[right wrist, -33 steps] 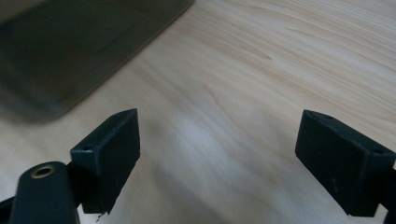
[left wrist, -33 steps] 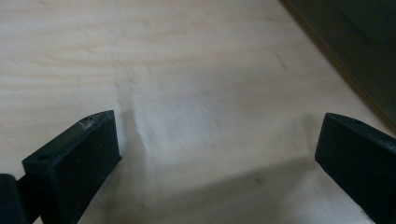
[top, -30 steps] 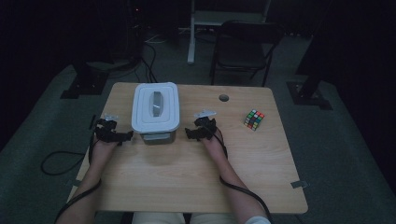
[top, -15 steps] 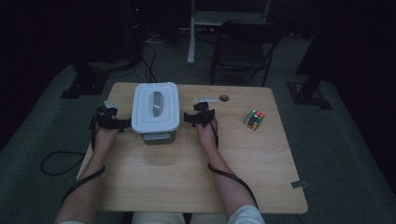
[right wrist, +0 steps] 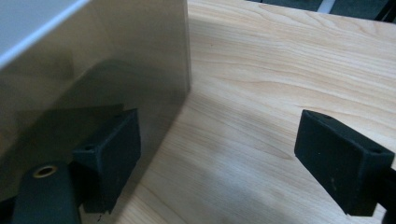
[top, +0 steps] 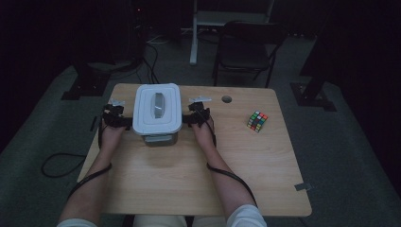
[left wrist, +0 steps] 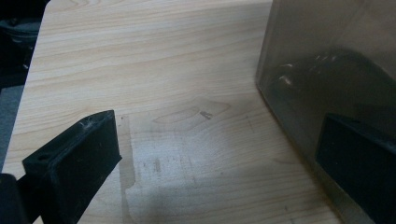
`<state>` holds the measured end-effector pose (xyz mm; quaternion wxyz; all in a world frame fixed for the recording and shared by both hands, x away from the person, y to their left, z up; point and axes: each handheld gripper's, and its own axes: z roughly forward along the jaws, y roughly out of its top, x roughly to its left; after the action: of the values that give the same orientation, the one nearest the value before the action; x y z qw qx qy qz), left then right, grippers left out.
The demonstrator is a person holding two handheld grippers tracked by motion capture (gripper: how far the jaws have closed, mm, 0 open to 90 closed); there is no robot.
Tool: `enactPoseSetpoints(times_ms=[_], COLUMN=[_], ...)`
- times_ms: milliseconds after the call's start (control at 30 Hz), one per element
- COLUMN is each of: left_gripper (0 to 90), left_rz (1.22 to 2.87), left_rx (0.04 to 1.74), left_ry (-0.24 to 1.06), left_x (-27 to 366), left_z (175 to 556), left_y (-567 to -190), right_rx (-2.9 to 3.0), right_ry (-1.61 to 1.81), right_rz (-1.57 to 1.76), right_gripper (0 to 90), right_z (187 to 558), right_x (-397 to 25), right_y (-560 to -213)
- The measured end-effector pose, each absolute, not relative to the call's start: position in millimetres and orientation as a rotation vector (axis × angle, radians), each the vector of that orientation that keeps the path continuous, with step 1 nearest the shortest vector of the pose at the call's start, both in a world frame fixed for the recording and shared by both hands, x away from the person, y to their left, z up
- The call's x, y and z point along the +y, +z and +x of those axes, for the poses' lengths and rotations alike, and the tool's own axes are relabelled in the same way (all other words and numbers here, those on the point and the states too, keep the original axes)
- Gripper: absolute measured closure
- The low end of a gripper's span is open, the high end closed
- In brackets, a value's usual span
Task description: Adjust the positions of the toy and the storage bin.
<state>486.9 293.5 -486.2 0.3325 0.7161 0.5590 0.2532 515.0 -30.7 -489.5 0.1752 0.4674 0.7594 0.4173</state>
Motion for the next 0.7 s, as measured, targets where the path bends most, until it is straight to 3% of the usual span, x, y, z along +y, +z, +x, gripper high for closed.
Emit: enactPoseSetpoints(times_ms=[200,700], left_gripper=[0.7,4.1], left_rz=[1.893,1.942], left_rx=[1.442,1.422], left_ry=[0.638,0.635], left_x=[289.7,275.0], left_z=[486.5,480.1], left_y=[-484.0,-482.3], right_rx=[2.180,2.209], right_ry=[1.196,1.217], right_rz=[1.339,1.303], right_gripper=[20.2,20.5], right_z=[514.1,500.6], right_x=[-32.7,-45.7], right_y=[-488.8,-489.4])
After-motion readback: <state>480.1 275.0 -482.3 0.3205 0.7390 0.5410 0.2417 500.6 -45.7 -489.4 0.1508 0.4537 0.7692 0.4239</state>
